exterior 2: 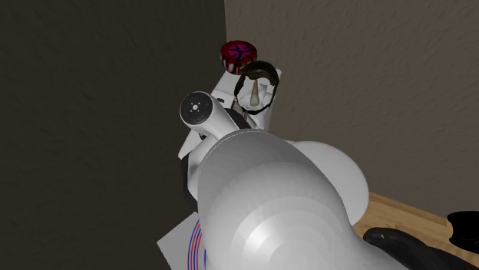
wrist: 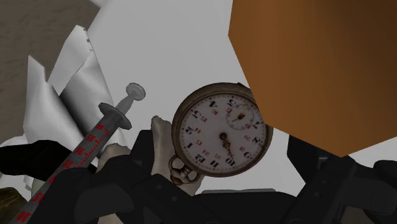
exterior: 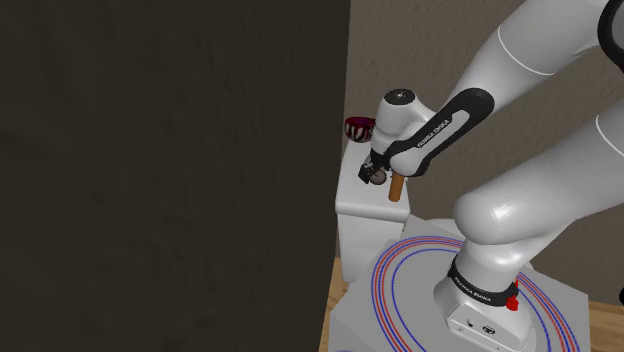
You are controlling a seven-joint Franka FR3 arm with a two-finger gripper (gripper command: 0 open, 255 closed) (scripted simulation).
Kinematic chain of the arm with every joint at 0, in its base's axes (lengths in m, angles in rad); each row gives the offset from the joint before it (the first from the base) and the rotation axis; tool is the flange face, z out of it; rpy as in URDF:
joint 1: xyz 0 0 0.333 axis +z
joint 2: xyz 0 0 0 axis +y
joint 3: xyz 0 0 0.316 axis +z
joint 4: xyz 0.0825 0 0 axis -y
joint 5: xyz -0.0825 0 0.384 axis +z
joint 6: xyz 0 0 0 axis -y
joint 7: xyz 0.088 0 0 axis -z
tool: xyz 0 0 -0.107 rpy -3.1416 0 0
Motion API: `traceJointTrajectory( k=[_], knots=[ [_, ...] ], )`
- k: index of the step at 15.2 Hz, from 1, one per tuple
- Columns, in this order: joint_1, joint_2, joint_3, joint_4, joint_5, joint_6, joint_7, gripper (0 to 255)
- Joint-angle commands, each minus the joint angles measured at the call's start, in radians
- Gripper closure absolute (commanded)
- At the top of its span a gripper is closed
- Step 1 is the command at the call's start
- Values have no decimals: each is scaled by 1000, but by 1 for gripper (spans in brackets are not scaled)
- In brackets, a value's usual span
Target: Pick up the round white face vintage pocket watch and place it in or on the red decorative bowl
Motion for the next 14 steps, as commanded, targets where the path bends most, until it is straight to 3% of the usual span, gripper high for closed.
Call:
traceJointTrajectory(
  k=[1,2,11,14],
  knots=[
    [0,0,0,0,0,0,0,0],
    [0,0,0,0,0,0,0,255],
    [0,0,0,0,0,0,0,255],
    [43,-48,-33,9,42,-59,-41,255]
  ],
)
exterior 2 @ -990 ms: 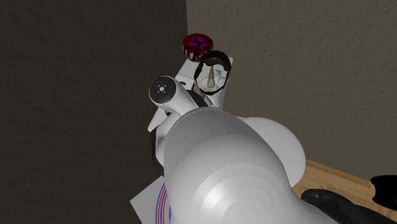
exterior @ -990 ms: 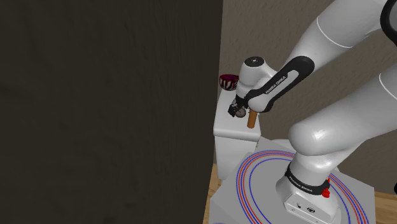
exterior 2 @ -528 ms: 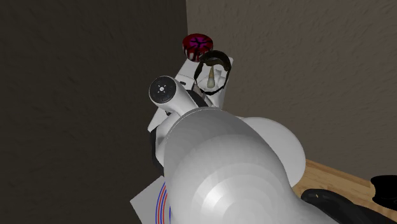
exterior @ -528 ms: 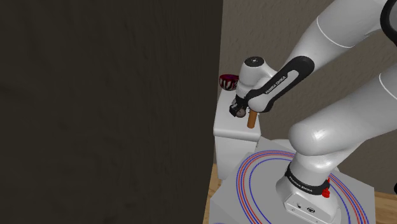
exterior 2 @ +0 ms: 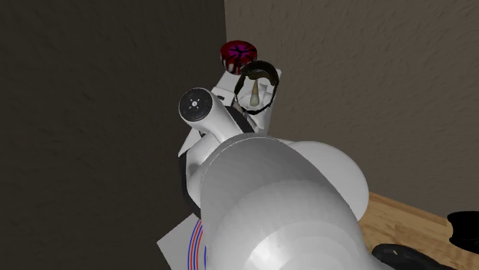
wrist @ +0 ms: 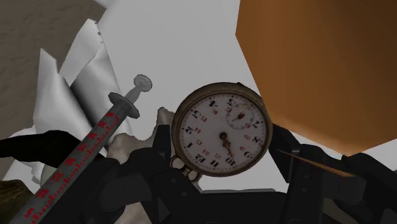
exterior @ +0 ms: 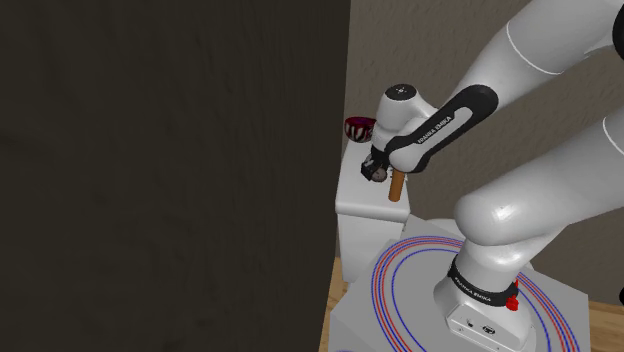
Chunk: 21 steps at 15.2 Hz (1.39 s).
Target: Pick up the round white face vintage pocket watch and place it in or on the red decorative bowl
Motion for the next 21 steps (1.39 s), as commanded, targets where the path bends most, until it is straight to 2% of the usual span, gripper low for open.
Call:
traceJointTrajectory(
  k=[1,9,21],
  knots=[
    [26,-29,-17,7,25,-39,-22,255],
    [91,-134,-64,52,93,-190,-94,255],
    [137,-237,-94,154,148,-394,-163,255]
  ],
)
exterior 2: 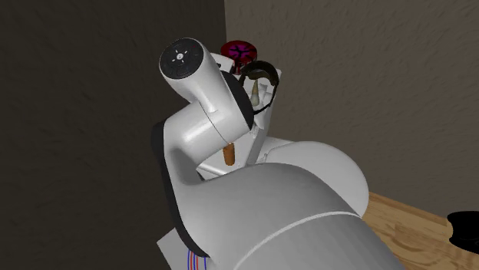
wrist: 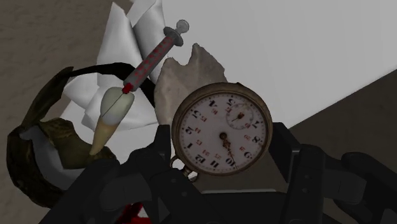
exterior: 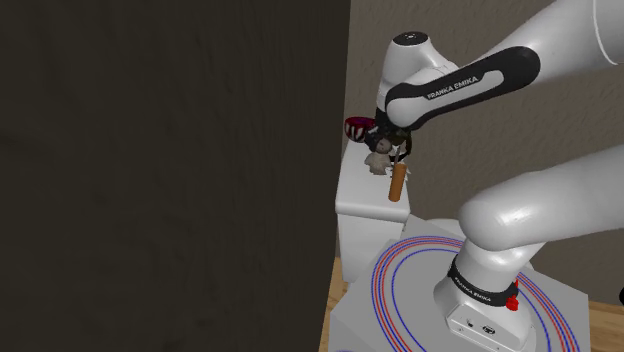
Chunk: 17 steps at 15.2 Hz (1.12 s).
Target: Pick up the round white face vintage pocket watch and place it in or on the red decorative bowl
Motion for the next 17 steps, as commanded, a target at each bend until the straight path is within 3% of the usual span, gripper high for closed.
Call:
traceJointTrajectory(
  k=[1,9,17],
  knots=[
    [6,-15,-2,18,8,-34,-8,255],
    [19,-48,-9,99,28,-146,-39,255],
    [-39,281,-75,336,-11,-35,-107,255]
  ],
)
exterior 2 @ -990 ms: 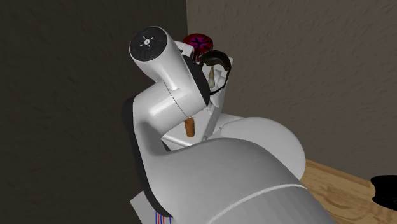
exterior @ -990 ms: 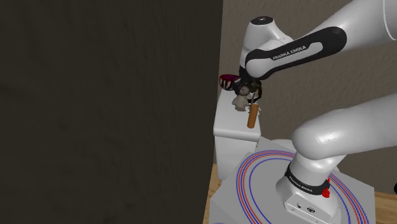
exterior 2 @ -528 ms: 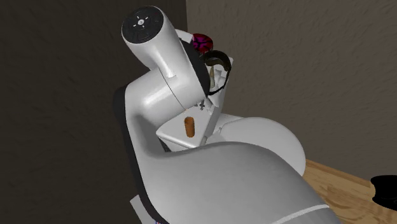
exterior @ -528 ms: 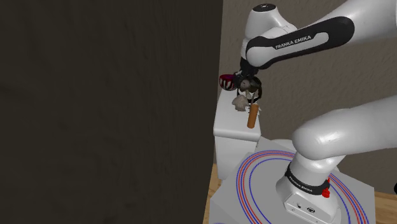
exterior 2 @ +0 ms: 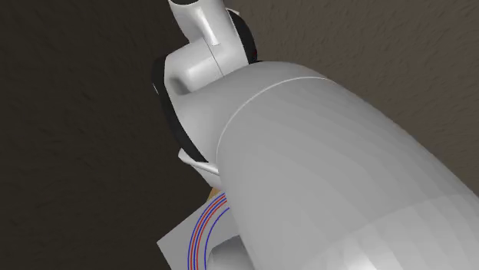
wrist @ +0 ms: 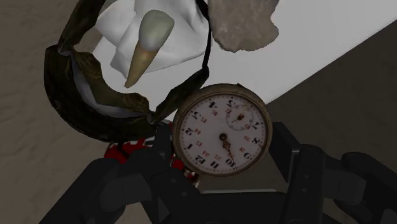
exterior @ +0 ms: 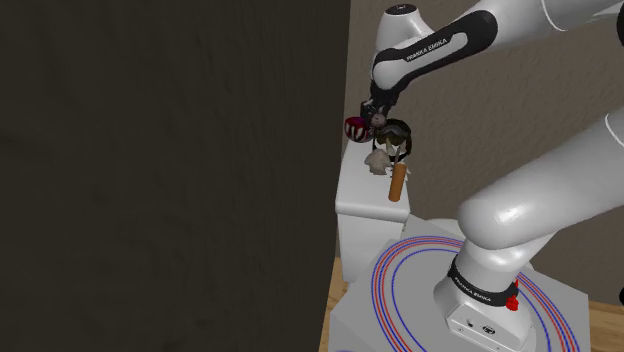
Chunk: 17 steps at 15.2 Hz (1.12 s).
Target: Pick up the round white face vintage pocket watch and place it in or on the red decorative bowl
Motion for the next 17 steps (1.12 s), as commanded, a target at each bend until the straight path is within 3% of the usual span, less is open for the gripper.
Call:
traceJointTrajectory(
  k=[1,9,16,17],
  knots=[
    [-8,77,-13,65,-3,15,-16,255],
    [-29,378,-64,371,27,27,-105,255],
    [-57,649,-85,710,88,-28,-197,255],
    [-58,652,-84,701,86,-16,-194,255]
  ],
)
